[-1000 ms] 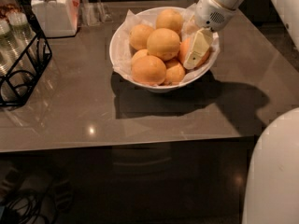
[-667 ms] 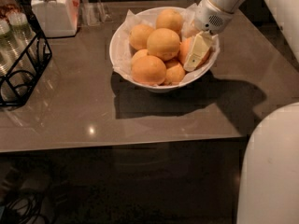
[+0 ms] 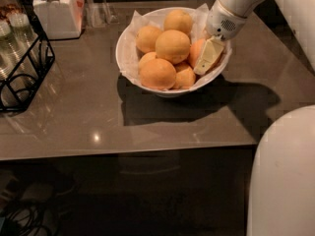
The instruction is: Pick orange from white bowl
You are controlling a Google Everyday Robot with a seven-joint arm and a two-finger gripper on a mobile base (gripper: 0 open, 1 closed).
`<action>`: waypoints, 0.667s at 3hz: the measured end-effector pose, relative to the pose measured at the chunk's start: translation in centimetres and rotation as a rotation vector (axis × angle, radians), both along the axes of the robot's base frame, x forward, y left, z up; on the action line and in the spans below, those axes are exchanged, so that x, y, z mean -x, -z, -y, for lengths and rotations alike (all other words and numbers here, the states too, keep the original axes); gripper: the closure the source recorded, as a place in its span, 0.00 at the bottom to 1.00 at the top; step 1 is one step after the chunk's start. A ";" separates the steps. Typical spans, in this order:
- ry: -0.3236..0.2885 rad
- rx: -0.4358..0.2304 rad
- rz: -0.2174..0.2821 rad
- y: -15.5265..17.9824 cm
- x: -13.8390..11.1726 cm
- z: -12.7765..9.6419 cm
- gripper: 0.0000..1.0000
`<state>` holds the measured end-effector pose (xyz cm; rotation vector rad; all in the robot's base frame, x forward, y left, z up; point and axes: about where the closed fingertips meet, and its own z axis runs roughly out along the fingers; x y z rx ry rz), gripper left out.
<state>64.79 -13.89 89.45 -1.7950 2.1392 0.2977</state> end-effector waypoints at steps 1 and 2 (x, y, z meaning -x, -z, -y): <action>0.012 0.000 0.006 -0.1 0.2 0.3 0.66; 0.008 -0.007 0.064 -2.3 0.6 0.0 0.90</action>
Offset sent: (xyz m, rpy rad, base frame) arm -0.0254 -0.0009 0.0567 0.0031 -0.1176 0.0022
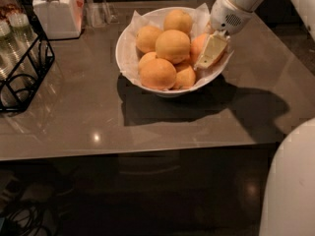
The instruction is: Pick orange from white bowl
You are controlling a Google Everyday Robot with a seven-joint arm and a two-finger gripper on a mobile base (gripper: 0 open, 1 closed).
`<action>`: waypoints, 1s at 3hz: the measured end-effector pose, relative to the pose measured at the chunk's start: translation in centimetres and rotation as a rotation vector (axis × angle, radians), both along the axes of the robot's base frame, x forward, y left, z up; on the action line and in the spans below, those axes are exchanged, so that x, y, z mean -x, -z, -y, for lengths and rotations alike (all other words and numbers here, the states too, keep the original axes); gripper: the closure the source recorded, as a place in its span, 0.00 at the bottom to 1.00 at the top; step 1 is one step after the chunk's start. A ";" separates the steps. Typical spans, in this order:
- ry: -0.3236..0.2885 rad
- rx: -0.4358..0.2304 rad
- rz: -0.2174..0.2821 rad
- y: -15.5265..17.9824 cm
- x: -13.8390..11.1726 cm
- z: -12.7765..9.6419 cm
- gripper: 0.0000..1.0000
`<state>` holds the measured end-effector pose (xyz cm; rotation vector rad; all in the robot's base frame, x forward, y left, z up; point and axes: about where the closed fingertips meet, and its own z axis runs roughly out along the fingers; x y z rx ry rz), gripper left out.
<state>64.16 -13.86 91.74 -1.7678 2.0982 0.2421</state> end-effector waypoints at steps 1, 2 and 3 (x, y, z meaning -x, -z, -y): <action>-0.005 -0.042 0.090 -3.9 1.7 -0.2 1.00; 0.025 -0.139 0.149 -6.7 4.7 0.6 1.00; 0.057 -0.284 0.180 -7.9 8.5 1.8 1.00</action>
Offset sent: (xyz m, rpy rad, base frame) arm -0.0974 -0.0350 0.1032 0.2758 -0.2168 -0.0897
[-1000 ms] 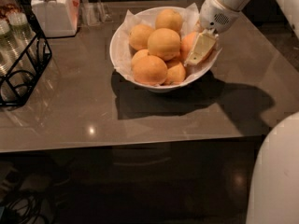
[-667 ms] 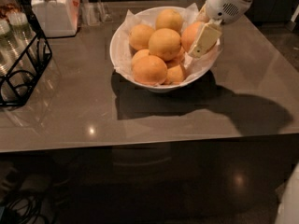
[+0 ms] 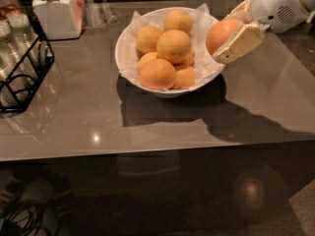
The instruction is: Pick orange from white bowl
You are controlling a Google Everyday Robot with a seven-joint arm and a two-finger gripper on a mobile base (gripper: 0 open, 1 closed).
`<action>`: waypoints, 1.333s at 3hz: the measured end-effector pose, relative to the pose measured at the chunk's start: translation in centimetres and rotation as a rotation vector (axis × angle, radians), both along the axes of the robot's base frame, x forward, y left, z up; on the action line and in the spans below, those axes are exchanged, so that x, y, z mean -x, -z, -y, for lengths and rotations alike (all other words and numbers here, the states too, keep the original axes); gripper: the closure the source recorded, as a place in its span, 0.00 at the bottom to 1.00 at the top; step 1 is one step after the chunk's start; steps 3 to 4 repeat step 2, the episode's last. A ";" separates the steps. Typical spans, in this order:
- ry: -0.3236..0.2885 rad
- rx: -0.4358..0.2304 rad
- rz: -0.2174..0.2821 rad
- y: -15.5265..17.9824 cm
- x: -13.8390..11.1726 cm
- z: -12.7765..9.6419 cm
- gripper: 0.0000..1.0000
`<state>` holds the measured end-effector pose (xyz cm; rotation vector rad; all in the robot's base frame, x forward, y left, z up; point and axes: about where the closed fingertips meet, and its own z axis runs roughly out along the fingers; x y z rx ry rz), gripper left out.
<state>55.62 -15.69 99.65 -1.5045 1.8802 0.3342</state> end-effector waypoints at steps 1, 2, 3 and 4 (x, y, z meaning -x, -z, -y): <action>0.034 -0.119 -0.002 -0.9 4.5 1.8 1.00; 0.034 -0.119 -0.002 -0.9 4.5 1.8 1.00; 0.034 -0.119 -0.002 -0.9 4.5 1.8 1.00; 0.034 -0.119 -0.002 -0.9 4.5 1.8 1.00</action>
Offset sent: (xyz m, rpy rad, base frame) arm -0.0351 -0.0111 0.0065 0.0918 -0.0021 -0.0185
